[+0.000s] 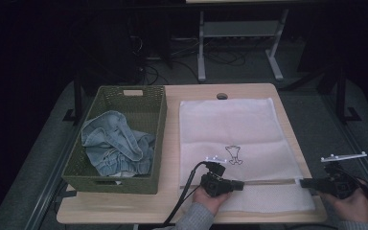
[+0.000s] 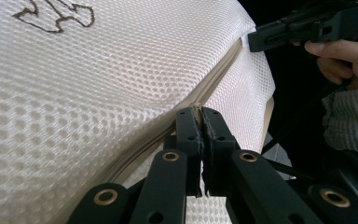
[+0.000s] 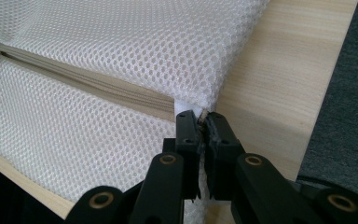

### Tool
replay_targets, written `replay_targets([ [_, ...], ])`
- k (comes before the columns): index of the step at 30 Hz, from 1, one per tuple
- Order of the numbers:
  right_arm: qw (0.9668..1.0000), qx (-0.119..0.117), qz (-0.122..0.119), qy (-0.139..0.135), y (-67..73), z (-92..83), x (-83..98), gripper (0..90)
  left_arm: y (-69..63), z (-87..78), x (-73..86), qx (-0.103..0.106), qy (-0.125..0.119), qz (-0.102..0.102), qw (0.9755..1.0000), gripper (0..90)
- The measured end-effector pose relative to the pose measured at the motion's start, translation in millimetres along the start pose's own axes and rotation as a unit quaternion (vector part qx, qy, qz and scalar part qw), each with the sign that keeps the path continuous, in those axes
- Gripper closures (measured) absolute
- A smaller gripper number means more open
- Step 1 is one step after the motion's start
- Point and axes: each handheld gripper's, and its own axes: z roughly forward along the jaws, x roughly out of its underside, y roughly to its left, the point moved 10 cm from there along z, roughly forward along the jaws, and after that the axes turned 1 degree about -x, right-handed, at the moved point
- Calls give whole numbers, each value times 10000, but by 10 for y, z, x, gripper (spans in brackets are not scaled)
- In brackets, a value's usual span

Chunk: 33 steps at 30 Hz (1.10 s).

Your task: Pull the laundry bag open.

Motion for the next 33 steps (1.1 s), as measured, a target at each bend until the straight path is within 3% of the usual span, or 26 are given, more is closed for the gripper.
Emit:
replay_targets([
  [19,9999,73,-30,73,-3,23,24,845,173,-289,121,-86,-67,-139,9998,872],
  [28,10000,2,38,2,-20,7,32,845,164,-330,131,3,-16,-142,9999,872],
  [31,9999,113,53,-38,-50,-5,29,845,173,-361,144,59,21,-139,9999,872],
  [33,9999,4,82,-78,-44,-13,27,845,178,-391,146,55,15,-130,9999,872],
])
